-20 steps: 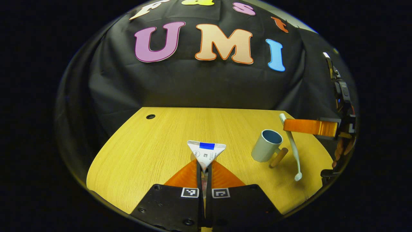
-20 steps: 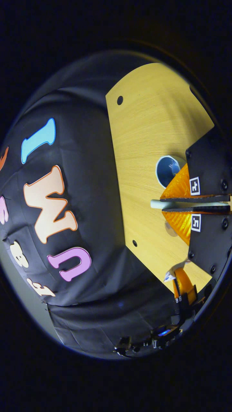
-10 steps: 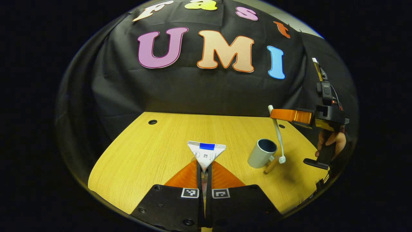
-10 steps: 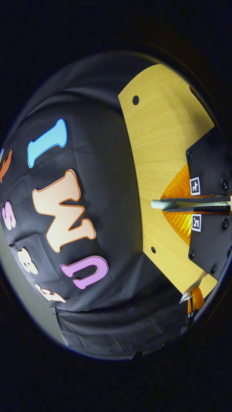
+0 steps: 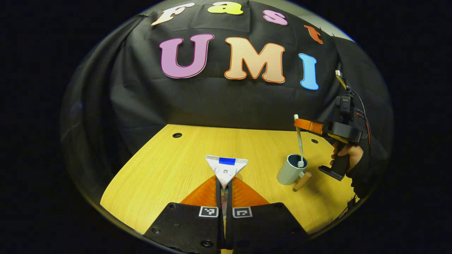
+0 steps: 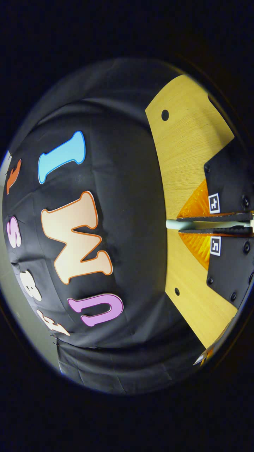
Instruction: Put the toothbrush and toothpaste on the desktop into the cup, then pick up the cup and place it on the coaster on the desktop.
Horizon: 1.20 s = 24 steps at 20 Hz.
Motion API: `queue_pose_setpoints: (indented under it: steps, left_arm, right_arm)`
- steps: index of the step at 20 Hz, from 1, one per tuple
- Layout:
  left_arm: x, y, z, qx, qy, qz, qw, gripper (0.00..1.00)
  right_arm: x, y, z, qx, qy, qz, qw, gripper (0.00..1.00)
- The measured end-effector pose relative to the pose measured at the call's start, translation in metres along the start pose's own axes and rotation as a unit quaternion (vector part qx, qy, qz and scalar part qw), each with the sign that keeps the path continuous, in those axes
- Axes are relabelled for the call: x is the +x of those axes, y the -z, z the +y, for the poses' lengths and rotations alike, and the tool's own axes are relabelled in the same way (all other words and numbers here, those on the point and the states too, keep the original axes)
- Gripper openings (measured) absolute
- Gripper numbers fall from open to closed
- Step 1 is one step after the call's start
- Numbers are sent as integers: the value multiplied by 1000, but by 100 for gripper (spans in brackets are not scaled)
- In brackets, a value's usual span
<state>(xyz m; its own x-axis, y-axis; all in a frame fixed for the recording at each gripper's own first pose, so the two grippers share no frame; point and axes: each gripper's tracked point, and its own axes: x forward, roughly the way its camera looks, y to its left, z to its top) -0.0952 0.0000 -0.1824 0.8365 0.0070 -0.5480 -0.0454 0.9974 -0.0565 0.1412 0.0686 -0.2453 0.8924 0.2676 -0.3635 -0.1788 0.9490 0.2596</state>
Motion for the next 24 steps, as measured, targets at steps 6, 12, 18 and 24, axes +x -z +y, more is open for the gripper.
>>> queue_pose_setpoints:
  steps: [6, 12, 18, 24]
  left_arm:
    - [0, -3, 1, -1, -3, -2, 1000, 0]
    - [9, -16, -17, 2, 26, -12, 1000, 0]
    - [24, -45, -47, 3, 68, -36, 997, 0]
    - [47, -72, -90, 3, 117, -58, 991, 0]
  right_arm:
    - [-4, 7, -9, -18, 15, 13, 1000, 10]
    - [-35, 10, -9, -22, 11, 21, 999, 100]
    - [-90, 40, -31, -22, 21, 51, 998, 99]
    - [-141, 73, -61, -7, 45, 88, 995, 99]
